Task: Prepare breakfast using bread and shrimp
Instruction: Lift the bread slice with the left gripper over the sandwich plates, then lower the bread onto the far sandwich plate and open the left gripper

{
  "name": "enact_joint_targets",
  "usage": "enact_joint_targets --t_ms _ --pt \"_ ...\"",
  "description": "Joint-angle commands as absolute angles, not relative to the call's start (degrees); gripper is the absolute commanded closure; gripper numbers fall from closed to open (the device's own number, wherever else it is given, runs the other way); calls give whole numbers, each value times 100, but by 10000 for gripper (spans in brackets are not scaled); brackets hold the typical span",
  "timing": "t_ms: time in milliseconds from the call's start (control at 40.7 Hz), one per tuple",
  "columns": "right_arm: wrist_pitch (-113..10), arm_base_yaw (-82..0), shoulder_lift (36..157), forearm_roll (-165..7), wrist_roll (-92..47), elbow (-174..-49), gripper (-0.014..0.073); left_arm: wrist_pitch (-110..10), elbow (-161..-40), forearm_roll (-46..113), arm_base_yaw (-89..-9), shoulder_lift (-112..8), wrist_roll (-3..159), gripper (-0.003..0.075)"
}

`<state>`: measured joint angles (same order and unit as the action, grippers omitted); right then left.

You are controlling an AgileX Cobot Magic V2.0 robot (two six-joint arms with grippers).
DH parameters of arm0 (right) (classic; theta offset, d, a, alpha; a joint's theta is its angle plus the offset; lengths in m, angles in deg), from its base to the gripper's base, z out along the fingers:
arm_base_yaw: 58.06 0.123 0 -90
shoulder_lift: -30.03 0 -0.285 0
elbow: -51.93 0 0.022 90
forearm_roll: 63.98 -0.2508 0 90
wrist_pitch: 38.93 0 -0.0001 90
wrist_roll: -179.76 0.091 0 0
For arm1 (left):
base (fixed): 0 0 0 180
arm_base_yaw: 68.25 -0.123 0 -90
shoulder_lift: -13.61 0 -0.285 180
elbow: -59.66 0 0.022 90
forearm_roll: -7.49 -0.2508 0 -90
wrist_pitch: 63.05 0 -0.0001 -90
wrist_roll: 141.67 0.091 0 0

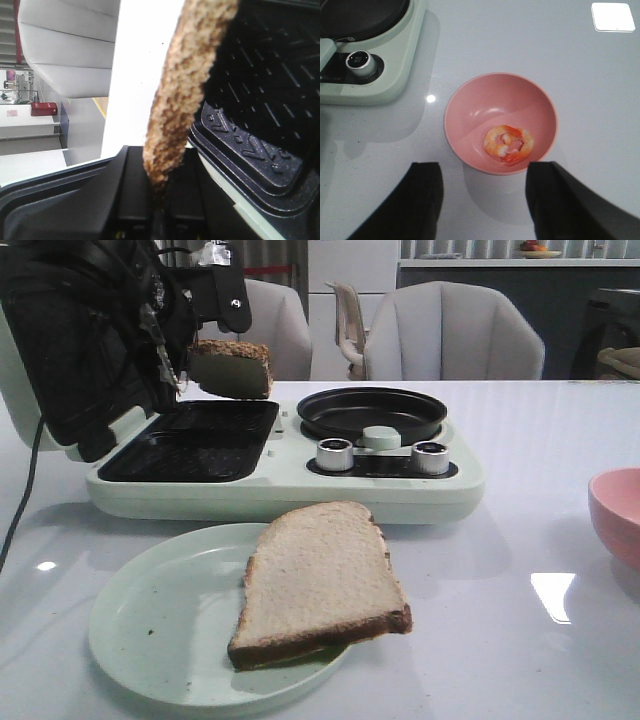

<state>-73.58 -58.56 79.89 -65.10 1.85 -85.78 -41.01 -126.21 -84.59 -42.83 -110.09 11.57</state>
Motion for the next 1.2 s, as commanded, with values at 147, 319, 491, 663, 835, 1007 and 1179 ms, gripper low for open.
enact_joint_targets --t_ms 147,319,491,663,835,1007,1179 --pt "-6940 -5883 7996 -6477 182 -8760 108 -3835 -12827 -8556 -4295 -10672 1107 619" --pt "-6940 -5883 7996 -6477 182 -8760 108 -3888 -12729 -8520 -4295 -10659 1107 617" --pt "-6940 -5883 7996 -6477 182 -8760 108 -4032 -12482 -8520 -4295 -10589 1107 583" --pt "-6940 -5883 7996 -6477 182 -8760 108 -4129 -12403 -8520 -4295 -10552 1107 391" --pt "-6940 -5883 7996 -6477 182 -8760 108 -4105 -12403 -8520 -4295 -10552 1107 230" --pt "-6940 -5883 7996 -6477 182 -8760 108 -4105 -12403 -8520 -4295 -10534 1107 221" --pt "-6940 -5883 7996 -6477 182 -8760 108 -4165 -12250 -8520 -4295 -10366 1107 221"
